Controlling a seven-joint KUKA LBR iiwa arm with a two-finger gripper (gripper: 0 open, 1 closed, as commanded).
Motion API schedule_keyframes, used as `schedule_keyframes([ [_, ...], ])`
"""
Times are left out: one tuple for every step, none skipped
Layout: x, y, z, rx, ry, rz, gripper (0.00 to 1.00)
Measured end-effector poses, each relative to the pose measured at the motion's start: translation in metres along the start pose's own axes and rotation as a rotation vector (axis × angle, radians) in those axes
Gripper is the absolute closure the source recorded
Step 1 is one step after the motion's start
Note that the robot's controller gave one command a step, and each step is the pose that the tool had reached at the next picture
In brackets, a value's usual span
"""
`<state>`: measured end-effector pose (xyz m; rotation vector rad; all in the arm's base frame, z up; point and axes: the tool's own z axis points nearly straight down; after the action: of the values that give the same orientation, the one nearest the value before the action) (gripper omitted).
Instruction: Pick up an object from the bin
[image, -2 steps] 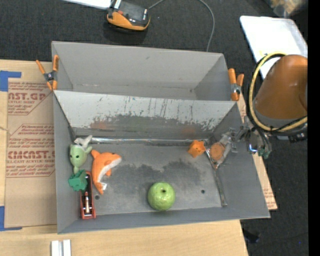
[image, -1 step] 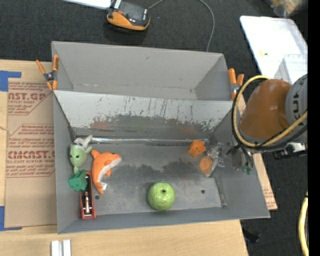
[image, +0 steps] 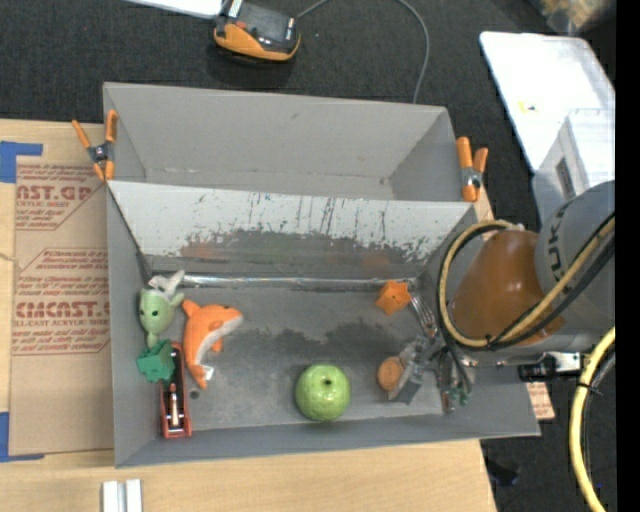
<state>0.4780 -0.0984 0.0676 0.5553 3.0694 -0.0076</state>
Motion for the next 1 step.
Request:
schedule_keyframes([
  [-0.0127,0.0453,-0.0035,-0.004,-0.003,0.015,1.0],
])
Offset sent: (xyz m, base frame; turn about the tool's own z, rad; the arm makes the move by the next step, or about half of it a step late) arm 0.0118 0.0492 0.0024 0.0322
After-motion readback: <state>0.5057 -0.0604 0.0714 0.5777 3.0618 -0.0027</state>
